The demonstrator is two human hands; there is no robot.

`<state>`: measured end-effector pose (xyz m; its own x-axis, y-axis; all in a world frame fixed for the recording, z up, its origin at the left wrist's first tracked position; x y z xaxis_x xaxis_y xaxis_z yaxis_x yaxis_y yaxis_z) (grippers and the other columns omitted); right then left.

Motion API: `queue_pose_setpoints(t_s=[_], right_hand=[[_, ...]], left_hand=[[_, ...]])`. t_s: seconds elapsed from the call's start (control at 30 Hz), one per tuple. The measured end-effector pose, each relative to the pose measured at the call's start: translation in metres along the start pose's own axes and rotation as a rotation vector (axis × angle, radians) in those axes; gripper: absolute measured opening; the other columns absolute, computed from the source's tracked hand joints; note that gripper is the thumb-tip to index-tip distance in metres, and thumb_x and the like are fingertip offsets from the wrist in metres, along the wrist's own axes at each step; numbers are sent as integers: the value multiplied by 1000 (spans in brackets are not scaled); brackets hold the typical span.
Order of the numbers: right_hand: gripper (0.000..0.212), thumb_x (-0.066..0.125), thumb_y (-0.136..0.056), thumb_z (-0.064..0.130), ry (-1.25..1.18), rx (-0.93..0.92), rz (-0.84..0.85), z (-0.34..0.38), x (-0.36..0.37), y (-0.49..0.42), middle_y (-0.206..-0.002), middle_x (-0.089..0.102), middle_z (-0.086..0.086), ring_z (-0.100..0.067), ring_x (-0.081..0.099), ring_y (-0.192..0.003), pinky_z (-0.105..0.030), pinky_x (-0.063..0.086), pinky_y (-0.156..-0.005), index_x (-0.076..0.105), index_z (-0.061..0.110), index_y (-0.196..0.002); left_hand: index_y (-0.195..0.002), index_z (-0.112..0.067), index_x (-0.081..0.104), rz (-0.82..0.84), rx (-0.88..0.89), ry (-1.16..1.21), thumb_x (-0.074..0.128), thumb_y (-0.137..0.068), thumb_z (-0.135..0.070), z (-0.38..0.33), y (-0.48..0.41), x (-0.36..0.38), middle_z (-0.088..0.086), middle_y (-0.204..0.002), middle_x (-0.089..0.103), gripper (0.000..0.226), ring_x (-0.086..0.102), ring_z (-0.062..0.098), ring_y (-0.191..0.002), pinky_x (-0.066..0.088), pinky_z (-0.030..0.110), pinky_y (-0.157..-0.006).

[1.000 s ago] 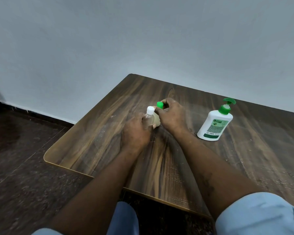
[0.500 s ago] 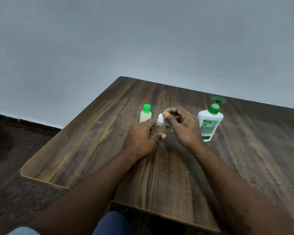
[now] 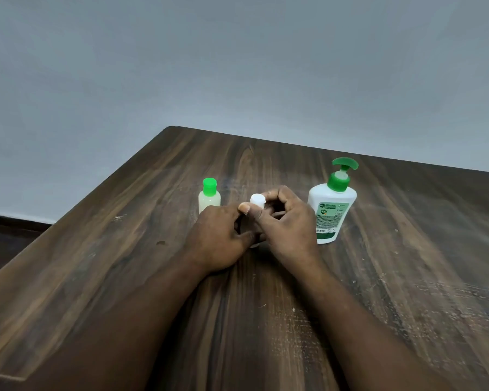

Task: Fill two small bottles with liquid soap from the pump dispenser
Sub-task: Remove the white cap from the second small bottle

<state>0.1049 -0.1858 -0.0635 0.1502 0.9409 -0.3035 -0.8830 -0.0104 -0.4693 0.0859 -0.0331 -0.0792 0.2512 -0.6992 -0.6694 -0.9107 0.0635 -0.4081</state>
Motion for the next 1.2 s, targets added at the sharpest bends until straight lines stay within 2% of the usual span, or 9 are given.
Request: queue_pose_setpoints(t_s=[0.23, 0.43, 0.57, 0.63, 0.77, 0.9, 0.97, 1.07, 1.2], right_hand=[[13, 84, -89, 30, 23, -23, 13, -2, -2, -1, -78, 72, 7, -13, 70, -72, -35, 60, -66, 73, 22, -93], [17, 78, -90, 32, 29, -83, 55, -6, -10, -1, -97, 78, 10, -10, 74, -91, -44, 62, -82, 79, 24, -106], [44, 85, -84, 35, -37, -69, 88, -1, -12, 1, -106, 75, 10, -7, 71, -96, -26, 61, -84, 73, 27, -125], [50, 91, -78, 38, -42, -87, 18, 2, -12, 2, -102, 72, 10, -6, 70, -88, -19, 57, -77, 70, 24, -121], [33, 94, -78, 28, -28, -101, -66, 2, -9, 1, -93, 72, 7, -10, 68, -81, -21, 56, -73, 70, 21, -100], [22, 83, -89, 17, -37, -97, 6, 3, -11, 1, -99, 75, 9, -7, 70, -89, -20, 55, -78, 77, 24, -109], [29, 82, -91, 18, -74, -113, 57, 5, -11, 3, -104, 76, 8, -7, 71, -95, -20, 56, -81, 74, 24, -119], [40, 90, -84, 27, -52, -113, 28, 4, -9, 6, -102, 72, 7, -9, 69, -91, -17, 55, -78, 69, 25, -118], [31, 92, -80, 22, -21, -125, -78, 2, -8, 2, -91, 70, 1, -14, 66, -77, -15, 53, -69, 70, 21, -102]], left_hand=[[-106, -20, 72, -2, 18, -3, 77, -84, -25, -6, -3, 1, -9, -80, 67, 23, 65, 16, -75, 44, 29, -62], [-113, -23, 73, 13, 38, 43, 83, -82, -33, -5, -4, 1, -17, -79, 64, 34, 61, 10, -73, 41, 26, -63], [-97, -30, 69, 3, 48, 27, 79, -82, -37, -9, -4, 1, -5, -87, 74, 19, 66, 15, -77, 49, 33, -66], [-91, -31, 65, -3, 31, 13, 80, -83, -35, -9, -5, 2, -3, -84, 73, 18, 67, 16, -76, 52, 35, -67], [-104, -25, 72, 0, 38, 28, 77, -77, -51, -3, -6, 5, -8, -85, 73, 38, 66, 10, -75, 55, 38, -70], [-110, -29, 71, 11, 57, 68, 56, -68, -67, -6, -6, 4, -12, -87, 73, 58, 66, 5, -76, 55, 38, -71], [-105, -28, 70, 13, 52, 66, 58, -69, -64, -7, -5, 4, -10, -85, 74, 52, 67, 7, -76, 56, 39, -70], [-83, -33, 59, -2, 6, 29, 70, -76, -43, -8, -4, 3, -7, -76, 69, 16, 65, 11, -71, 54, 38, -65], [-90, -32, 63, 11, 38, 5, 81, -82, -36, -9, -4, 2, -15, -75, 63, 20, 62, 8, -73, 46, 26, -62]])
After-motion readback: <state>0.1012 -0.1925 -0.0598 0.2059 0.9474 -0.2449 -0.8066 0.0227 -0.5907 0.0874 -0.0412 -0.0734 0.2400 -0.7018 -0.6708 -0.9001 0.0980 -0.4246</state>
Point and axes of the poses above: each hand's wrist, its own y-axis away from the middle knuckle, its own x-axis out of the palm, z = x × y, the point moved 2 cm from there along -y, towards the middle knuckle
